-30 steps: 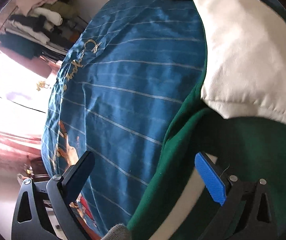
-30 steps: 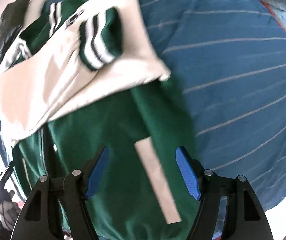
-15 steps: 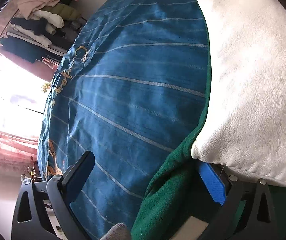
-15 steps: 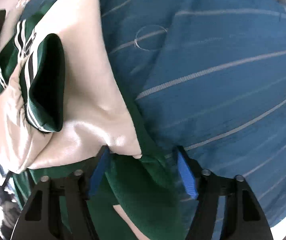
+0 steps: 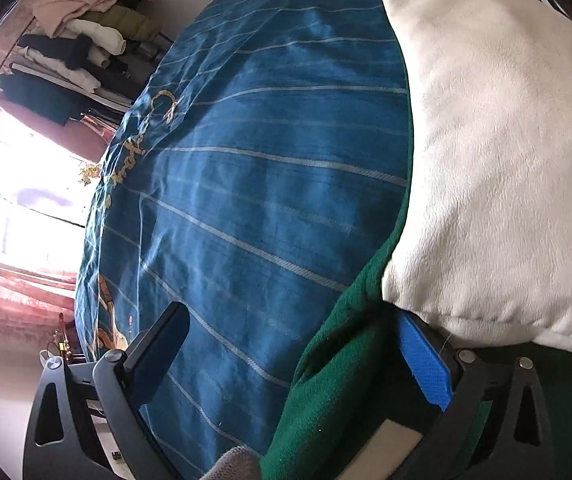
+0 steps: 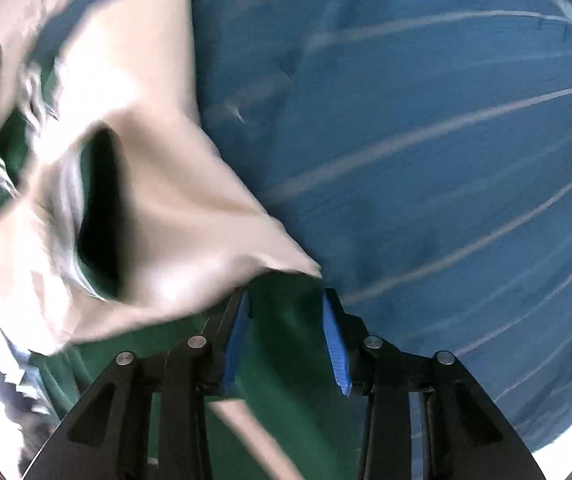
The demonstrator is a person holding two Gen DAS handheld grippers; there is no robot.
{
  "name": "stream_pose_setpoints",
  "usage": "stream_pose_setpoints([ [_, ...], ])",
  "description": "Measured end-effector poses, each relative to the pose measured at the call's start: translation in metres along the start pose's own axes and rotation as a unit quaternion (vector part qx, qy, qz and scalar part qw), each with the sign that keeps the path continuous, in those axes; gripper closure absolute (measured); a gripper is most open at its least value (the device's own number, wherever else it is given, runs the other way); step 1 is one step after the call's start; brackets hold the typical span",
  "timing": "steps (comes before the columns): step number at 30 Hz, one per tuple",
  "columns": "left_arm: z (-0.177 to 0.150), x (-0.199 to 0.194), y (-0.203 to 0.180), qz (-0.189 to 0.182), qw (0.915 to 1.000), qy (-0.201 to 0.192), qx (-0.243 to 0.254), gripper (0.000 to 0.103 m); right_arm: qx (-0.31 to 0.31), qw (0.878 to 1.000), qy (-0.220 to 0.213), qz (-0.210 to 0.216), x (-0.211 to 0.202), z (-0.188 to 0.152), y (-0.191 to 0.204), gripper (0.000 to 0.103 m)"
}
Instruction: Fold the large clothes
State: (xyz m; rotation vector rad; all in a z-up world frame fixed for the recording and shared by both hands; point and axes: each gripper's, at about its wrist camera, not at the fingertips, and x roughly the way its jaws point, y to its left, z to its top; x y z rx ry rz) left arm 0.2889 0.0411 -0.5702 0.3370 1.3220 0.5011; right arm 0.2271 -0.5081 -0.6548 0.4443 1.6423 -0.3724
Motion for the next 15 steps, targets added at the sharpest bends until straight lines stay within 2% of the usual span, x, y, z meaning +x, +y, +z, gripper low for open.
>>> stream_pose_setpoints([
  [2,-0.002,0.005,0.0,-0.007,0.9999,0.011,-0.003,0.0,0.026,1.0,0.0,0.008,0.003,0.0,-0.008,0.064],
  [6,-0.004,0.01,0.004,-0.027,0.9994,0.017,-0.015,0.0,0.028,0.999,0.005,-0.041,-0.016,-0.012,0.014,0.064],
  [7,-0.005,0.01,0.004,-0.031,0.9993,0.016,-0.012,0.0,0.027,0.999,0.01,-0.028,-0.023,-0.021,0.023,0.061],
  [9,-0.013,0.002,0.01,-0.034,0.9988,0.032,-0.012,0.0,0.023,0.999,0.023,0.021,-0.037,-0.049,0.044,0.06],
  [11,-0.03,-0.016,0.019,-0.053,0.9982,0.027,-0.006,0.0,0.001,0.997,0.04,0.071,-0.046,-0.084,0.071,0.056],
  [13,-0.053,-0.034,0.027,-0.059,0.998,0.02,0.012,0.0,-0.018,0.989,0.067,0.13,-0.046,-0.117,0.103,0.056],
  [15,-0.079,-0.044,0.033,-0.057,0.9975,0.026,0.032,0.0,-0.023,0.973,0.107,0.201,-0.035,-0.155,0.14,0.056],
])
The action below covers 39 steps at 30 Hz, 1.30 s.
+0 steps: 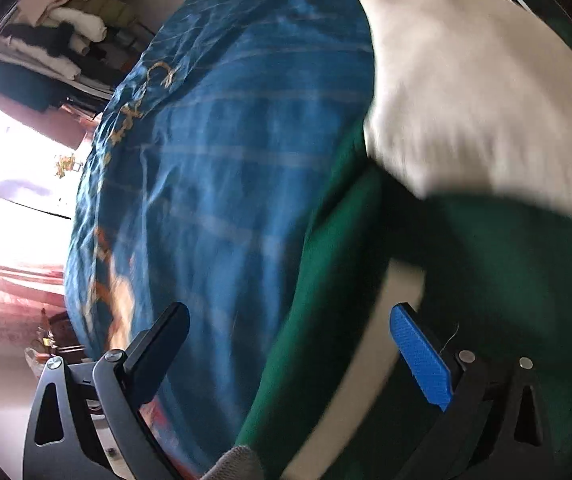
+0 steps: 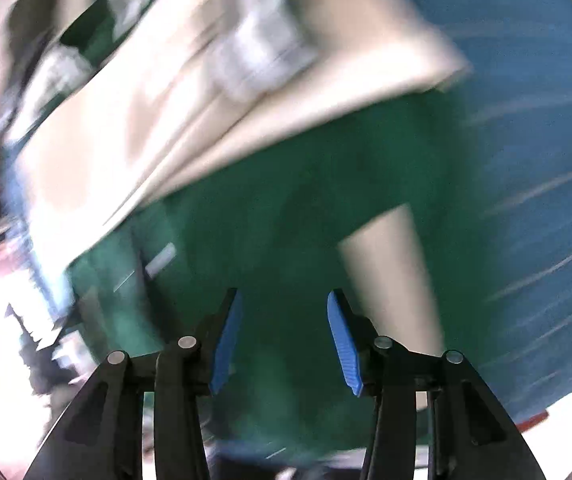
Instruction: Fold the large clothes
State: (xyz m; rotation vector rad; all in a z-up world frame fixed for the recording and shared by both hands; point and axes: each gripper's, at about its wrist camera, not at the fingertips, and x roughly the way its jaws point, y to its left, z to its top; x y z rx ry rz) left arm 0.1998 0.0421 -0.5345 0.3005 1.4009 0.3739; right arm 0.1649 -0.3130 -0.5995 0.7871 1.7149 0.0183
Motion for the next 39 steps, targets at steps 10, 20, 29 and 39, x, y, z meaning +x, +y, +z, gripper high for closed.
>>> stream_pose_setpoints([
  [10,-0.063,0.044,-0.002,-0.03,0.9985,0.01,0.046,0.0,0.015,0.999,0.047,0.013,0.129,-0.045,0.094,0.056],
  [20,-0.06,0.039,0.024,-0.083,0.9961,0.029,0.008,0.0,-0.02,1.0,0.007,-0.017,0.121,-0.073,0.091,0.098],
  [29,-0.08,-0.01,0.037,-0.081,0.9963,0.005,0.026,0.0,-0.025,0.996,0.018,-0.084,0.087,-0.022,0.073,0.098],
  [39,-0.091,-0.016,0.004,-0.063,0.9934,-0.004,0.095,0.0,0.005,0.994,0.013,-0.107,0.068,-0.076,0.028,0.054],
])
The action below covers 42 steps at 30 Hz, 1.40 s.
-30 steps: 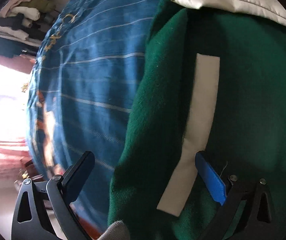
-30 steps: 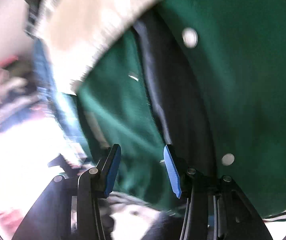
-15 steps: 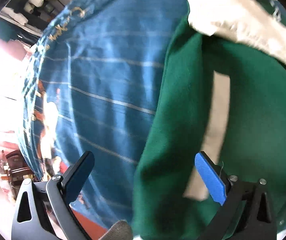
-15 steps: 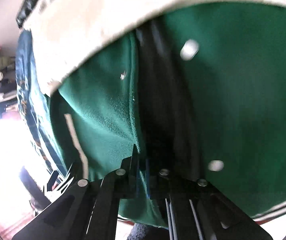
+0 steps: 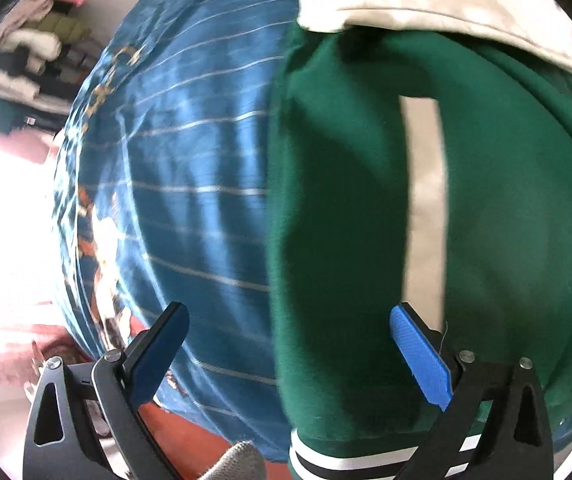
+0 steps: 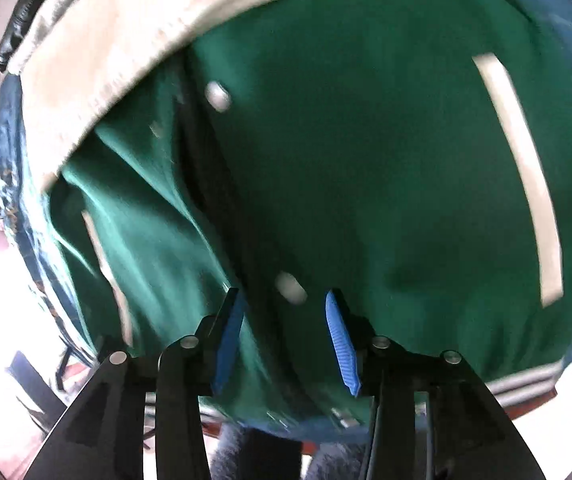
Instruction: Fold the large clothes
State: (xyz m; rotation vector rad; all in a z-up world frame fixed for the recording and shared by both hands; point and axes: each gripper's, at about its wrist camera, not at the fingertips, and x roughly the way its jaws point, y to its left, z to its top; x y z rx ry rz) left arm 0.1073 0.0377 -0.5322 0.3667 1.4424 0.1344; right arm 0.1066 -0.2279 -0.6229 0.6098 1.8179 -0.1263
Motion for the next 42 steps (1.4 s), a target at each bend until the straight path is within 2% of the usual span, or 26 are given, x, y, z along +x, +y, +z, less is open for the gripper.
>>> stream_pose_setpoints([
  [1,-0.001,0.001,-0.008,-0.003,0.9999,0.002,0.011,0.0,-0.005,1.0,0.01,-0.011,0.009,-0.006,-0.004,0.05],
  [3,-0.007,0.012,-0.023,0.001,0.9991,0.019,0.038,0.0,-0.013,0.999,0.026,-0.034,0.031,-0.011,-0.018,0.05],
  [5,-0.014,0.021,-0.033,0.019,0.9976,0.015,0.065,0.0,-0.016,0.999,-0.003,-0.047,0.038,-0.018,-0.017,0.051],
  [7,-0.015,0.022,-0.035,0.023,0.9969,0.005,0.075,0.0,-0.009,0.998,-0.023,-0.062,0.038,-0.02,-0.015,0.084],
  [9,-0.014,0.022,-0.032,0.017,0.997,0.009,0.075,0.0,0.018,0.998,-0.029,-0.046,0.032,-0.023,-0.012,0.092],
  [11,-0.012,0.022,-0.029,0.009,0.9971,0.014,0.074,0.0,0.036,0.999,-0.035,-0.007,0.022,-0.03,-0.008,0.094],
  [13,-0.011,0.022,-0.027,0.005,0.9972,0.017,0.072,0.0,0.026,0.999,-0.034,0.027,0.014,-0.039,0.003,0.095],
  [15,-0.011,0.021,-0.023,0.01,0.9973,0.019,0.071,0.0,-0.012,1.0,-0.019,0.02,0.015,-0.043,0.016,0.095],
  [17,-0.009,0.016,-0.019,0.009,0.9976,0.022,0.065,0.0,-0.018,1.0,0.002,0.007,0.026,-0.038,0.014,0.095],
  [18,-0.006,0.011,-0.015,0.008,0.998,0.024,0.059,0.0,-0.005,1.0,0.023,0.017,0.028,-0.032,0.007,0.091],
  [19,-0.003,0.003,-0.011,0.004,0.9985,0.023,0.051,0.0,0.008,0.999,0.039,0.031,0.027,-0.027,0.001,0.083],
  [20,0.003,-0.007,-0.007,-0.002,0.9991,0.017,0.04,0.0,0.02,0.998,0.041,0.047,0.017,-0.022,-0.004,0.08],
  [21,0.012,-0.018,-0.002,-0.007,0.9996,0.005,0.028,0.0,0.025,0.998,0.031,0.057,0.006,-0.018,-0.005,0.072],
  [22,0.023,-0.031,0.001,-0.013,0.9997,-0.011,0.017,0.0,0.025,0.998,0.021,0.062,-0.006,-0.014,-0.006,0.057],
  [24,0.056,-0.05,0.0,-0.019,0.9987,-0.047,0.004,0.0,0.019,0.997,-0.013,0.072,-0.04,0.001,-0.006,0.039],
  [26,0.087,-0.057,-0.007,-0.015,0.9972,-0.073,-0.006,0.0,0.018,0.996,-0.037,0.076,-0.061,0.019,-0.005,0.038],
  [30,0.14,-0.047,-0.024,-0.011,0.995,-0.098,-0.014,0.0,0.018,0.994,-0.06,0.088,-0.073,0.074,-0.004,0.038],
  [33,0.164,-0.031,-0.039,0.01,0.9946,-0.103,0.007,0.0,0.011,0.995,-0.049,0.082,-0.04,0.103,0.01,0.038],
  [35,0.171,-0.021,-0.046,0.022,0.9944,-0.102,0.02,0.0,-0.005,0.998,-0.034,0.053,-0.012,0.117,0.02,0.045],
  [36,0.171,-0.014,-0.051,0.029,0.9945,-0.097,0.028,0.0,-0.006,0.999,-0.03,0.033,0.001,0.119,0.02,0.074],
  [37,0.17,-0.007,-0.054,0.038,0.9948,-0.089,0.034,0.0,0.007,0.999,-0.032,0.023,0.009,0.12,0.02,0.088],
  [40,0.159,0.006,-0.056,0.049,0.9958,-0.066,0.04,0.0,-0.008,0.999,-0.039,0.032,0.003,0.115,0.027,0.09],
  [42,0.149,0.011,-0.057,0.054,0.9964,-0.051,0.041,0.0,-0.017,0.999,-0.031,0.013,-0.009,0.111,0.02,0.09],
])
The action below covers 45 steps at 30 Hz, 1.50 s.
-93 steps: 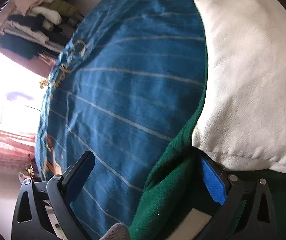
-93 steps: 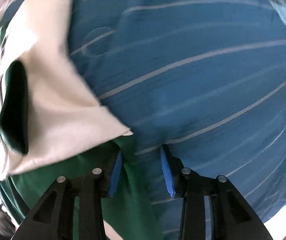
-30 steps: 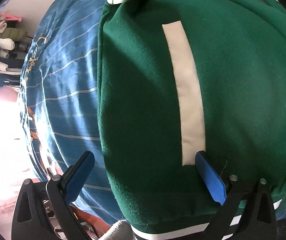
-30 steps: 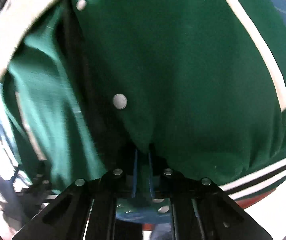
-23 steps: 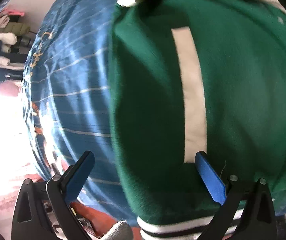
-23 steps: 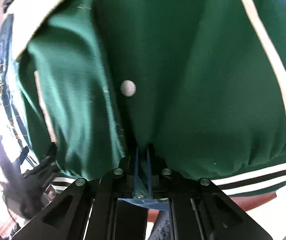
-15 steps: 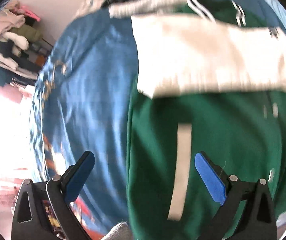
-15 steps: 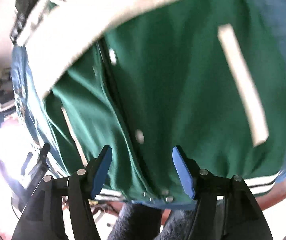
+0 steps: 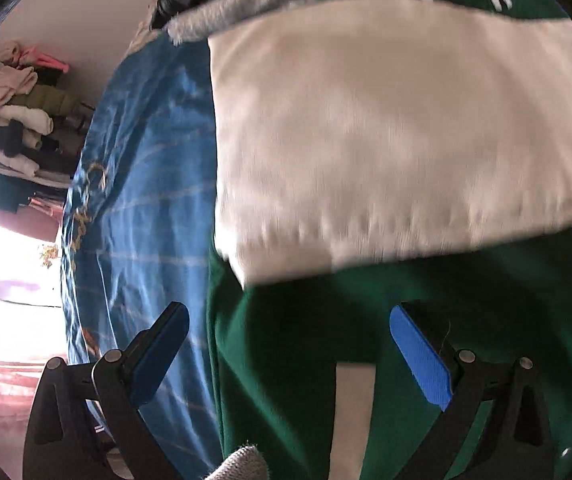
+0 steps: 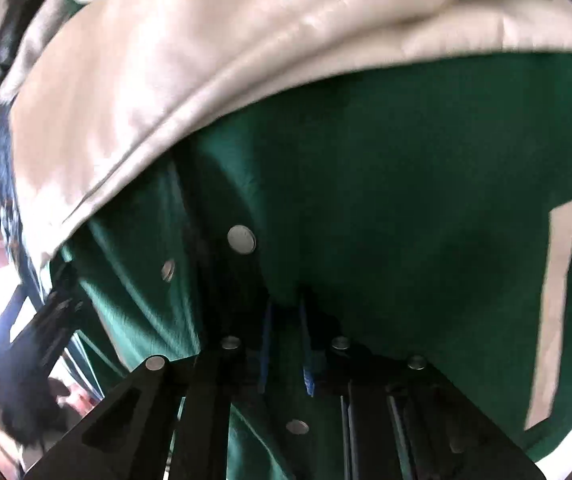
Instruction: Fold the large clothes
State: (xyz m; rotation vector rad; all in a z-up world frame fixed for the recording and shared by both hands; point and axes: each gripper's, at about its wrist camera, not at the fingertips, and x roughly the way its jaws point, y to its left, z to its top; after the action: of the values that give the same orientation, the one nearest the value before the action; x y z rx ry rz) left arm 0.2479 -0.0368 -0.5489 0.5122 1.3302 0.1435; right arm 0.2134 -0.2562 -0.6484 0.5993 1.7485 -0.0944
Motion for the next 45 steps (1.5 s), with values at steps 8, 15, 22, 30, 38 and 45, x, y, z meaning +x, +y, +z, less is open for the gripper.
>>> stream_pose_setpoints([
  [8,-0.072,0.02,0.009,0.033,0.9956,0.082,-0.03,0.0,-0.025,0.991,0.0,0.134,-0.038,-0.021,0.022,0.089],
  [15,-0.084,0.033,0.012,-0.006,0.9961,0.065,-0.06,0.0,-0.005,0.999,0.051,0.003,0.028,-0.026,0.025,0.103],
  [22,-0.077,0.032,0.048,-0.063,0.9898,0.077,-0.101,0.0,0.016,0.999,0.024,0.03,-0.037,-0.038,0.025,0.059],
  [30,-0.029,0.017,0.089,0.12,0.9845,-0.007,-0.127,0.0,0.087,0.995,-0.038,-0.01,-0.109,-0.048,-0.079,0.047],
  [38,0.016,0.105,0.111,0.143,0.9798,0.041,-0.134,0.0,0.18,0.98,-0.08,0.019,-0.119,-0.064,-0.122,0.047],
  [45,0.002,0.016,0.113,0.097,0.9851,-0.018,-0.14,0.0,0.228,0.968,-0.106,0.003,-0.134,-0.094,-0.172,0.047],
])
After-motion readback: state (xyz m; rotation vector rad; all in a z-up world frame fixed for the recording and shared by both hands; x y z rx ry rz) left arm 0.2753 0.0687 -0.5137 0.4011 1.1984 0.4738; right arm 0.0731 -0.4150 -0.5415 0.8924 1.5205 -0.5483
